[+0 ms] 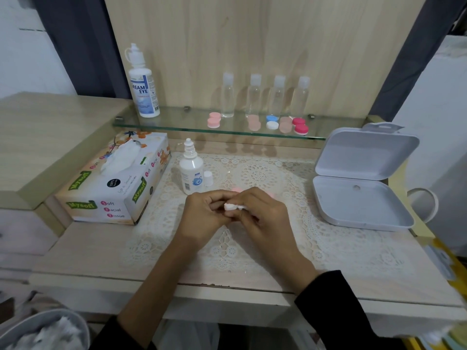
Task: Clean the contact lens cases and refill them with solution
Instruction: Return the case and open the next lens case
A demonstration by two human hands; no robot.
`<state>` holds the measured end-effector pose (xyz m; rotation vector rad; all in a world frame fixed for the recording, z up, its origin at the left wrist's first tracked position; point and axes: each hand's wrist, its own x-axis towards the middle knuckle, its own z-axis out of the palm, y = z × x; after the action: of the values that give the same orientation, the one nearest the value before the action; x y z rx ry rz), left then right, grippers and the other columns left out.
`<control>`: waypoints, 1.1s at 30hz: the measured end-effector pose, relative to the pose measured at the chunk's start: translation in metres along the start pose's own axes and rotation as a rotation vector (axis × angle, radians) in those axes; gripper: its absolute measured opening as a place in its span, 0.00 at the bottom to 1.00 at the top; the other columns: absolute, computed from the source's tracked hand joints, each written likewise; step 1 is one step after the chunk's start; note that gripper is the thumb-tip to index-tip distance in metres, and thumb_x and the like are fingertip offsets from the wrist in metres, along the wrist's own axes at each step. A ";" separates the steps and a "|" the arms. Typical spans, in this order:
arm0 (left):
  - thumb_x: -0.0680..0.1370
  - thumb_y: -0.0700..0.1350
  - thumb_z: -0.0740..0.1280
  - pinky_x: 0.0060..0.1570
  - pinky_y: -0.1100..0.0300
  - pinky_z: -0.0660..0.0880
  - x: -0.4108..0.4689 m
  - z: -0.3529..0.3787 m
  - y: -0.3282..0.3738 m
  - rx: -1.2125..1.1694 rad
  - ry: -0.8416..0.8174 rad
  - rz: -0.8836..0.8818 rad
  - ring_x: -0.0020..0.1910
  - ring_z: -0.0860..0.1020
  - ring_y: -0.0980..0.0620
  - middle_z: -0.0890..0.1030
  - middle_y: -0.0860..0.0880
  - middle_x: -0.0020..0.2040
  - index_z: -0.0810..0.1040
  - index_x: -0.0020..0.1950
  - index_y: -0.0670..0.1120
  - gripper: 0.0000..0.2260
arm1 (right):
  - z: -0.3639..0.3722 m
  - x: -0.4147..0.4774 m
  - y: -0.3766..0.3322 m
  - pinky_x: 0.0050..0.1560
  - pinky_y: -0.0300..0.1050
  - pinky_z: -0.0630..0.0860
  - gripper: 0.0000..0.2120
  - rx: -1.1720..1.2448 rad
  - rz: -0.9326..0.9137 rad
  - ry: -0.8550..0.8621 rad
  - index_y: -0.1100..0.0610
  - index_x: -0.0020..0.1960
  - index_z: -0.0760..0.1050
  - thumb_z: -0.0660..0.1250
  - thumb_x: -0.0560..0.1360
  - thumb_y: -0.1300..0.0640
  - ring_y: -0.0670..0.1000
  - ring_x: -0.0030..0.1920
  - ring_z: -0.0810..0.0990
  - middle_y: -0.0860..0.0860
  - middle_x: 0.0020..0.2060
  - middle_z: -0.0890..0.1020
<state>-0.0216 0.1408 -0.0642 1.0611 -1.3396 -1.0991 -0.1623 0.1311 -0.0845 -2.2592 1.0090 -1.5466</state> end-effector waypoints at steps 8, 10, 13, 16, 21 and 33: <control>0.64 0.29 0.76 0.43 0.63 0.78 -0.001 0.001 0.002 -0.038 0.009 -0.043 0.43 0.84 0.50 0.85 0.45 0.40 0.83 0.48 0.44 0.16 | -0.008 0.005 0.011 0.39 0.36 0.70 0.05 -0.250 0.055 0.170 0.59 0.43 0.81 0.68 0.70 0.66 0.50 0.42 0.77 0.50 0.40 0.79; 0.64 0.30 0.76 0.43 0.63 0.78 -0.001 0.000 0.002 -0.033 0.013 -0.048 0.43 0.84 0.50 0.85 0.45 0.41 0.83 0.49 0.43 0.17 | -0.008 0.004 0.010 0.38 0.35 0.70 0.06 -0.279 0.063 0.171 0.59 0.43 0.81 0.67 0.69 0.66 0.49 0.42 0.77 0.49 0.40 0.79; 0.64 0.30 0.76 0.45 0.60 0.79 -0.001 -0.002 0.001 -0.039 0.029 -0.042 0.45 0.84 0.48 0.85 0.45 0.45 0.83 0.51 0.41 0.17 | -0.005 0.001 0.006 0.36 0.36 0.70 0.08 -0.273 0.011 0.131 0.58 0.43 0.80 0.66 0.69 0.67 0.47 0.40 0.77 0.48 0.39 0.79; 0.64 0.30 0.76 0.47 0.59 0.80 -0.001 -0.001 0.001 -0.033 0.037 -0.038 0.46 0.84 0.47 0.85 0.45 0.47 0.83 0.51 0.41 0.17 | -0.007 0.001 0.006 0.35 0.35 0.69 0.11 -0.276 0.009 0.122 0.57 0.43 0.80 0.69 0.67 0.72 0.45 0.39 0.76 0.47 0.39 0.79; 0.64 0.31 0.76 0.46 0.61 0.79 -0.002 0.000 0.003 -0.025 0.020 -0.039 0.45 0.84 0.49 0.85 0.46 0.44 0.83 0.50 0.43 0.17 | -0.007 0.002 0.005 0.31 0.41 0.70 0.09 -0.405 0.077 0.191 0.55 0.43 0.80 0.73 0.69 0.67 0.46 0.41 0.75 0.45 0.39 0.79; 0.64 0.30 0.76 0.42 0.66 0.78 -0.002 -0.001 0.004 -0.025 0.074 -0.037 0.43 0.84 0.52 0.85 0.48 0.41 0.83 0.49 0.45 0.17 | -0.008 -0.004 0.008 0.34 0.48 0.75 0.03 -0.214 0.123 0.075 0.57 0.45 0.82 0.71 0.72 0.62 0.48 0.40 0.78 0.48 0.42 0.78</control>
<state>-0.0210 0.1431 -0.0605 1.1013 -1.2487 -1.0903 -0.1732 0.1292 -0.0881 -2.2390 1.3671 -1.5474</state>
